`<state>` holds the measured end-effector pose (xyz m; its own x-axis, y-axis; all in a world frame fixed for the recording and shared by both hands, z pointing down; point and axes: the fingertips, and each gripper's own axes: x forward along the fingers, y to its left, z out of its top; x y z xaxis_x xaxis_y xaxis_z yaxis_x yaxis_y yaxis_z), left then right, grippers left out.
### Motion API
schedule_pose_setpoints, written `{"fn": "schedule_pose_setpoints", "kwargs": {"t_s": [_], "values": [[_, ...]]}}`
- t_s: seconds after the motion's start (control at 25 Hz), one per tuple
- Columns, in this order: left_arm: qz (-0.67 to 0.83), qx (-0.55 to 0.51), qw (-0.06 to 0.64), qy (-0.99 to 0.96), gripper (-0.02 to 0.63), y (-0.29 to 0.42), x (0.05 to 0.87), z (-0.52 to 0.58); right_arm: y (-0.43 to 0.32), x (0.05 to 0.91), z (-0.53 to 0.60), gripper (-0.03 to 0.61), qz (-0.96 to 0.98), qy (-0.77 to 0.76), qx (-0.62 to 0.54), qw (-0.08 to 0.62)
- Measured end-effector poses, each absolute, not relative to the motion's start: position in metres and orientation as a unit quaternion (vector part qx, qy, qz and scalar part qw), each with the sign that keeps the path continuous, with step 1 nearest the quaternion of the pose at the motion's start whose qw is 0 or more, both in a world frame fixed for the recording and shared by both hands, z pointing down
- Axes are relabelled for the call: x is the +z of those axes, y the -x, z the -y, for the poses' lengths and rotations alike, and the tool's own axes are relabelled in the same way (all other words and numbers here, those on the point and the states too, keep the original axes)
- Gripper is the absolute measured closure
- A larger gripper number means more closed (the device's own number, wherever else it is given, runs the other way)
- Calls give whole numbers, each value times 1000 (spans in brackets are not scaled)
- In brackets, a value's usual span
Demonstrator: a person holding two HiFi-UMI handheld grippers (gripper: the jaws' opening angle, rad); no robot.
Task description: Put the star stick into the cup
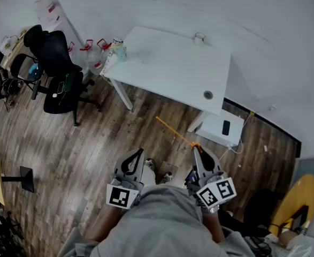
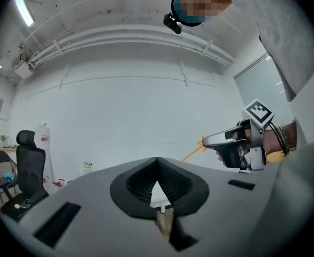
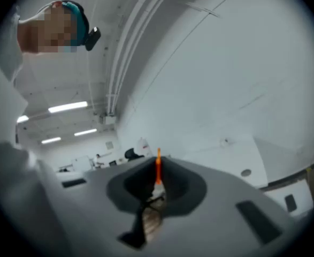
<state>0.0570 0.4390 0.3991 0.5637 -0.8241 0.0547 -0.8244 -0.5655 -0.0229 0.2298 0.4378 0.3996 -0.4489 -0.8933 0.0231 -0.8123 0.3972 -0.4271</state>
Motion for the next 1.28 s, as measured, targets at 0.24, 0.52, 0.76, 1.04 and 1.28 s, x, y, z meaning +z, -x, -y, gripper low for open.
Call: {"fn": "schedule_pose_setpoints", "kwargs": {"t_s": [0.24, 0.52, 0.76, 1.04, 1.28], "values": [[481, 25, 0, -876, 584, -52, 398, -434, -223, 404, -426, 533, -840, 498, -194, 93], [488, 26, 12, -873, 584, -51, 405, -435, -218, 406, -425, 534, -845, 488, -199, 88], [487, 21, 18, -873, 584, -57, 411, -432, -225, 419, -424, 534, -840, 496, -206, 74], [489, 12, 23, -872, 584, -47, 416, -412, -223, 423, -407, 534, -836, 507, -202, 64], [492, 9, 39, -870, 584, -23, 419, -378, -203, 424, -372, 534, -829, 516, -207, 54]]}}
